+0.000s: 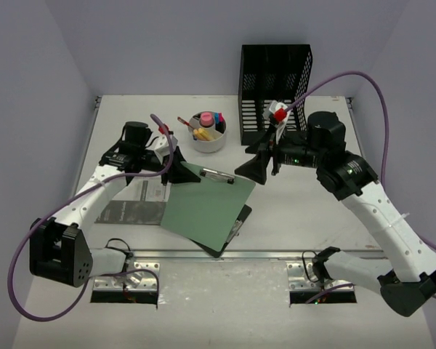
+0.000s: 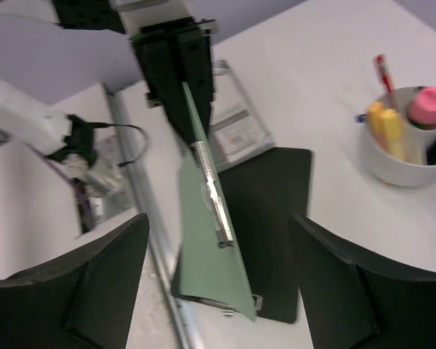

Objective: Organize the desk

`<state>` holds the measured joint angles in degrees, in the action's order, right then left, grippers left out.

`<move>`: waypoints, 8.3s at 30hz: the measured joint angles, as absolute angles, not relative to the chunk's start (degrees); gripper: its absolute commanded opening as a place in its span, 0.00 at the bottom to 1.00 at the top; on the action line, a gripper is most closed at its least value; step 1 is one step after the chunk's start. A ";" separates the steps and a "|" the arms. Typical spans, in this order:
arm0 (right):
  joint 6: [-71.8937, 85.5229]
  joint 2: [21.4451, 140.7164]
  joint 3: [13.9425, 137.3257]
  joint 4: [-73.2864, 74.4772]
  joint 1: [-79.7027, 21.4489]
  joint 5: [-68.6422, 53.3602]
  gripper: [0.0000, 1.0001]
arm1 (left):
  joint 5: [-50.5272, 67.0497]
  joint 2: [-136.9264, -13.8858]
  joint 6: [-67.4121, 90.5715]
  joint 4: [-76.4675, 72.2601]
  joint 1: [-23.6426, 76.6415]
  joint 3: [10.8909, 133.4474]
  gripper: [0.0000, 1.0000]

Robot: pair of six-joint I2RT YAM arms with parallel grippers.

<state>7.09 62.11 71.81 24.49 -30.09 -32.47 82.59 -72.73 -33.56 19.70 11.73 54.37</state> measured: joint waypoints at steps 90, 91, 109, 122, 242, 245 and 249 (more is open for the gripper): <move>33.32 62.11 37.74 -24.16 -32.91 -38.98 0.01 | 83.00 -75.94 -79.75 76.12 0.99 70.89 1.00; 32.86 61.52 38.41 -22.94 -32.56 -38.98 0.01 | 82.98 -75.42 -79.92 76.12 -0.43 71.00 1.00; 14.48 54.30 64.99 5.21 -30.46 -23.33 0.01 | 74.85 -74.70 -37.04 55.88 -20.10 93.69 1.00; 2.31 59.90 74.19 12.36 -29.06 4.10 0.01 | 48.18 -52.93 -4.64 17.34 -19.33 71.07 1.00; 13.04 67.37 73.63 20.51 3.29 -0.78 0.67 | -2.50 -75.29 3.55 16.64 59.02 44.36 0.44; 13.06 66.39 71.55 21.96 3.29 0.16 0.67 | -2.07 -80.79 6.52 17.10 60.97 46.46 0.48; 13.08 65.34 69.36 22.87 3.29 0.91 0.68 | -2.55 -87.18 10.68 18.11 62.92 50.50 0.50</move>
<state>13.08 65.34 69.36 22.87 3.29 0.91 -2.55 -87.18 10.68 18.11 62.92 50.50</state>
